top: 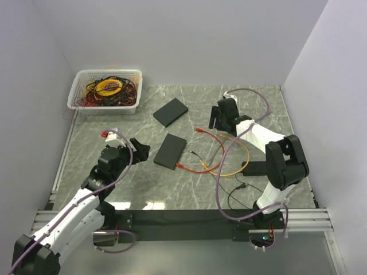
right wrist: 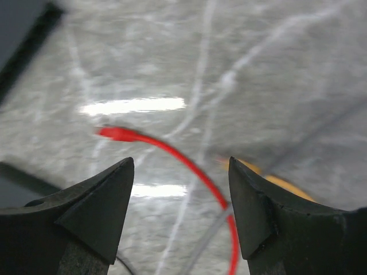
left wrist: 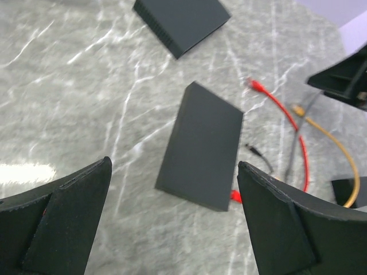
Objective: Insert the plug into the switch port
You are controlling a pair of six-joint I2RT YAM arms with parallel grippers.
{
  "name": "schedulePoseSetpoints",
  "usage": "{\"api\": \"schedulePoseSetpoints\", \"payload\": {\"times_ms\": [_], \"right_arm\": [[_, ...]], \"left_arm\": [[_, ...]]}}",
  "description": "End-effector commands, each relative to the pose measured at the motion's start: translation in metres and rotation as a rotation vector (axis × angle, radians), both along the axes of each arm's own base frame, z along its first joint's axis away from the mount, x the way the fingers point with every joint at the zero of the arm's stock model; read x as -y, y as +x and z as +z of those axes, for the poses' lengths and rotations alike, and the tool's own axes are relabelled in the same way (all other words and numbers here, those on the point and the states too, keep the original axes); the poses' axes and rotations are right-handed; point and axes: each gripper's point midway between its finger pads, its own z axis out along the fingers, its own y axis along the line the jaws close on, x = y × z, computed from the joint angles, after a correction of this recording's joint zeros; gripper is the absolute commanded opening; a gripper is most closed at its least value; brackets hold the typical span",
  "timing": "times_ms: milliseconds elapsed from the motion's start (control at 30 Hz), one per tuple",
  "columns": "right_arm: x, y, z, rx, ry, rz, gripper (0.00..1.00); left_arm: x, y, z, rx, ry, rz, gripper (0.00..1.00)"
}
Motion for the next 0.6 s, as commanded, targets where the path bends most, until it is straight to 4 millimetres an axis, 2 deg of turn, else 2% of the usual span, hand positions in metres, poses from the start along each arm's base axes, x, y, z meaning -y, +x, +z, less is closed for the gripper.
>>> {"api": "schedulePoseSetpoints", "payload": {"times_ms": [0,100,267,400,567], "right_arm": [[0.024,-0.012,0.006,-0.004,-0.085,-0.06,0.73],[0.034,-0.016,-0.002,-0.028,-0.113,-0.077,0.73],[0.031,-0.017,-0.012,-0.049,-0.135,-0.025,0.73],[0.035,-0.007,-0.019,-0.07,-0.183,-0.028,0.73],[0.027,0.007,-0.019,-0.081,-0.189,-0.006,0.7]], "left_arm": [[-0.007,-0.002,-0.006,0.003,0.018,0.03,0.98],[-0.009,-0.004,-0.005,0.016,0.01,0.035,0.98],[-0.005,-0.006,-0.005,0.024,0.003,0.009,0.98],[-0.004,-0.006,-0.005,0.026,0.003,0.002,0.98],[-0.004,-0.006,-0.006,0.027,0.003,0.003,0.98]]}}
